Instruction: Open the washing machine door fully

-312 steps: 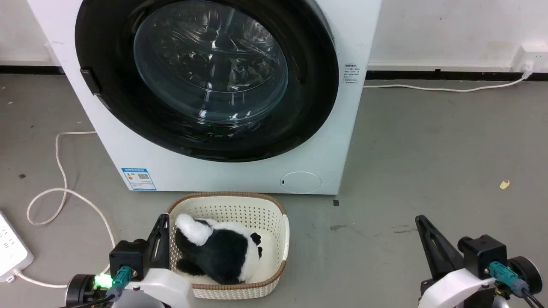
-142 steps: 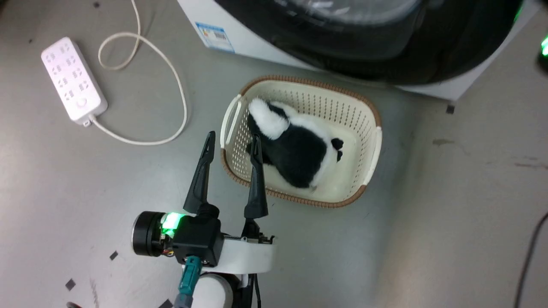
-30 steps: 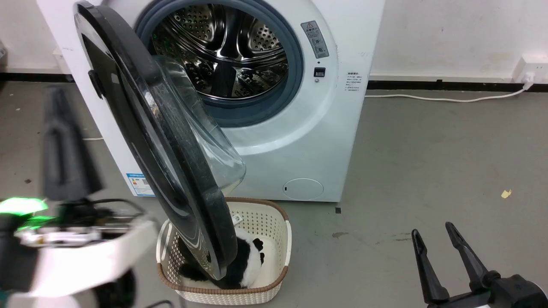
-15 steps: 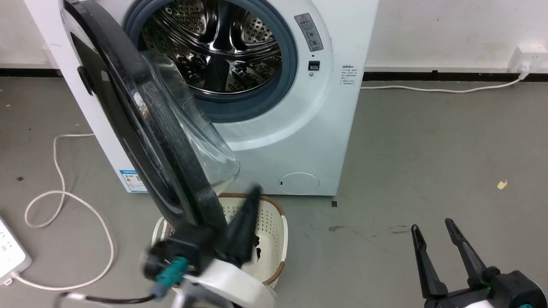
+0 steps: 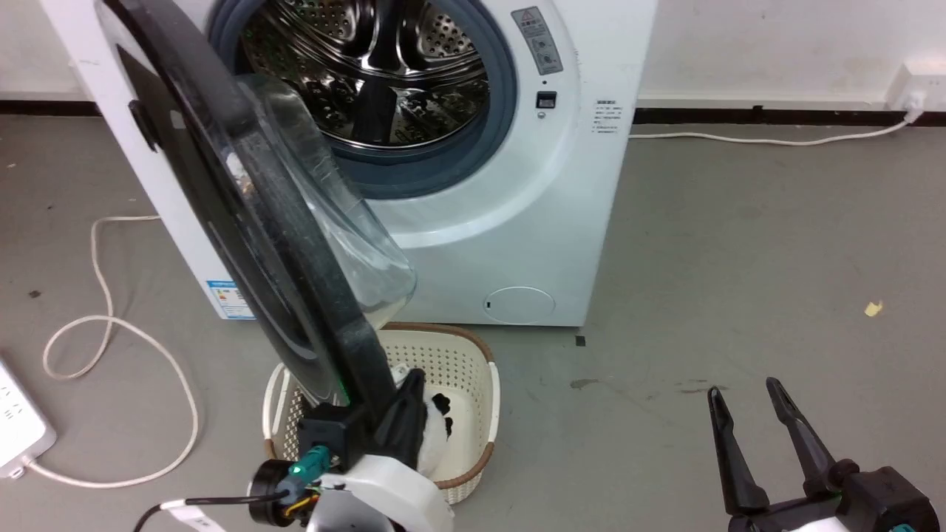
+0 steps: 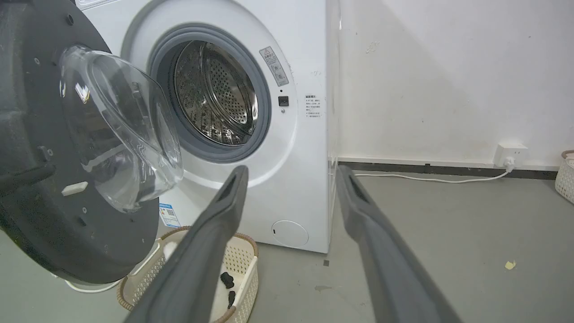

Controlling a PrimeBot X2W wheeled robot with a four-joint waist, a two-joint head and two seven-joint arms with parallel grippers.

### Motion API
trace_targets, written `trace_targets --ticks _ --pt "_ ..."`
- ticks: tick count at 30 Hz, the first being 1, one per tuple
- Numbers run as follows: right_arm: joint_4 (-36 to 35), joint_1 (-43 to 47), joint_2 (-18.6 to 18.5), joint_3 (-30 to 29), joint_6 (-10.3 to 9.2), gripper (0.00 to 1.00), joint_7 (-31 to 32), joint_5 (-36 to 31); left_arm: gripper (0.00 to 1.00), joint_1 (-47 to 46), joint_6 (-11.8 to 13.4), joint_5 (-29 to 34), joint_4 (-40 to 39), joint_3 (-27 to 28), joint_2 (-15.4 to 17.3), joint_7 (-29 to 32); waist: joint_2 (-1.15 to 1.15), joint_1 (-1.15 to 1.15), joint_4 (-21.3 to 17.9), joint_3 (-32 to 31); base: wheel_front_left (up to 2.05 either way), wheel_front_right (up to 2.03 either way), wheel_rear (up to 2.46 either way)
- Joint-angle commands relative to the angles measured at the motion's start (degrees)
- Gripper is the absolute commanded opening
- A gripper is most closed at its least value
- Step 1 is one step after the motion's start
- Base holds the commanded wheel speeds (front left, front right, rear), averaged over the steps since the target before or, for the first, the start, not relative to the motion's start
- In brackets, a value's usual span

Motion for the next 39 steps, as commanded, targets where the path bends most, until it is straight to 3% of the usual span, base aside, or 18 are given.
trace_targets --ticks 1,8,22,24,31,33,34,39 --pt "0.16 -0.89 -0.22 0.18 0.05 1.0 -0.25 0.5 0.0 -0.78 0.29 -0.5 0.6 0.76 0.42 -0.94 0.0 0.0 0.5 -0.11 0.0 0.0 0.0" --pt "0.71 -0.2 -0.48 0.64 0.05 1.0 -0.25 0.51 0.0 -0.36 0.19 -1.94 2.85 2.58 1.2 -3.27 0.0 0.0 4.36 -1.54 0.0 0.0 0.0" --pt "0.02 -0.22 -0.23 1.68 0.05 1.0 -0.25 0.43 0.0 1.14 1.87 -3.32 0.52 6.04 4.17 -3.06 0.0 0.0 16.35 0.42 0.0 0.0 0.0" --pt "-0.38 -1.06 -1.18 1.94 0.05 1.0 -0.25 0.55 0.0 0.48 2.98 -3.86 -0.75 8.81 5.88 -3.05 0.0 0.0 18.67 2.97 0.0 0.0 0.0" --pt "-1.08 -2.39 -3.7 2.68 0.05 1.0 -0.25 0.95 0.0 -1.7 4.6 -6.1 -1.42 15.37 9.71 -2.44 0.0 0.0 20.61 7.68 0.0 0.0 0.0" --pt "-1.4 -2.78 -4.52 2.68 0.05 1.0 -0.14 1.06 0.0 -2.5 4.81 -7.05 -1.0 17.6 11.06 -2.39 0.0 0.0 20.8 8.9 0.0 0.0 0.0" --pt "-2.05 -3.29 -5.81 2.65 0.05 1.0 0.4 1.17 0.0 -4.22 4.84 -8.35 0.2 20.83 13.34 -2.5 0.0 0.0 20.88 10.57 0.0 0.0 0.0" --pt "-3.77 -3.78 -7.95 2.0 0.05 1.0 1.68 1.34 0.0 -8.71 4.17 -10.7 3.7 25.29 17.07 -2.42 0.0 0.0 20.74 13.29 0.0 0.0 0.0"
